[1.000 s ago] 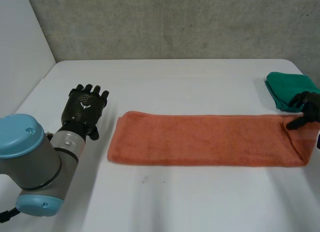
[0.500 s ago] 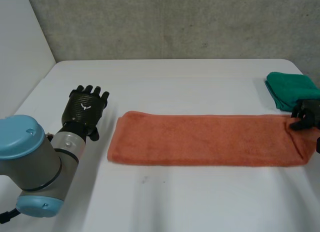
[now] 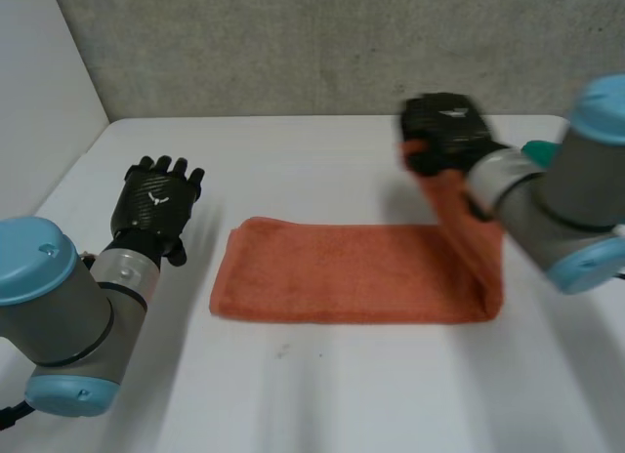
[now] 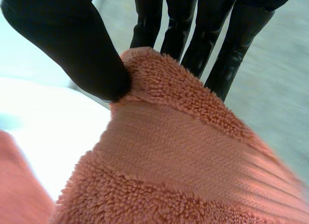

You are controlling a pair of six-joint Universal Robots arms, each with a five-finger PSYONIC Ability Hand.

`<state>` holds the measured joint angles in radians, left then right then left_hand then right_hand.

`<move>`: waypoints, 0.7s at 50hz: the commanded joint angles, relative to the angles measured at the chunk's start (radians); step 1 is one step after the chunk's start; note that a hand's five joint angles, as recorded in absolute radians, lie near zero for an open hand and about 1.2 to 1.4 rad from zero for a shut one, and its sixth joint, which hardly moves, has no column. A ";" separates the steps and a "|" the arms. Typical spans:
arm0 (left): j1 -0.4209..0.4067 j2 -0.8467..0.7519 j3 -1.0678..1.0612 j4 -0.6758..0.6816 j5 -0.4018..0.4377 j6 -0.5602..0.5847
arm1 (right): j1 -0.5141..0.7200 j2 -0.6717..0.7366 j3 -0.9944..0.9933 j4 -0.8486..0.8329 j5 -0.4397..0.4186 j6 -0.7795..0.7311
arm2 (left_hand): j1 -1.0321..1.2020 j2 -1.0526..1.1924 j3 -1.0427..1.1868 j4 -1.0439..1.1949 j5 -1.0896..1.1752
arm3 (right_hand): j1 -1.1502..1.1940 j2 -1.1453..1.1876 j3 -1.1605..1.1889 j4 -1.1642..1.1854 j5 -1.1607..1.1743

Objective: Fold the laundry.

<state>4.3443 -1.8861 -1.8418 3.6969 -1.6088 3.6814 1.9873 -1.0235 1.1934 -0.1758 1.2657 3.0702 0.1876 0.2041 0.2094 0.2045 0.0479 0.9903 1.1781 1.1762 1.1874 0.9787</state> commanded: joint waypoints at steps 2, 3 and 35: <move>0.011 0.005 0.001 0.003 0.000 -0.001 | 0.297 0.187 -0.196 0.001 -0.049 0.001 | -0.012 -0.029 -0.034 -0.029 -0.047 | 0.406 0.218 0.220 0.209 0.243; 0.012 0.005 0.001 0.003 0.000 -0.001 | 0.310 0.207 -0.210 0.001 -0.060 0.001 | -0.012 -0.029 -0.034 -0.029 -0.047 | 0.406 0.218 0.220 0.209 0.243; -0.098 -0.007 0.076 -0.035 0.062 -0.095 | 0.076 -0.050 0.237 0.151 0.052 -0.108 | 0.002 -0.014 -0.019 -0.015 -0.033 | -0.816 -1.004 -1.002 -1.013 -0.979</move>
<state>4.3083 -1.8793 -1.8117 3.6884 -1.5959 3.6526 2.1913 -0.9803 1.1938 0.0075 1.3224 3.0338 0.1876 0.2041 0.2094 0.2045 0.0479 0.2068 0.2220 0.2186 0.2353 0.0717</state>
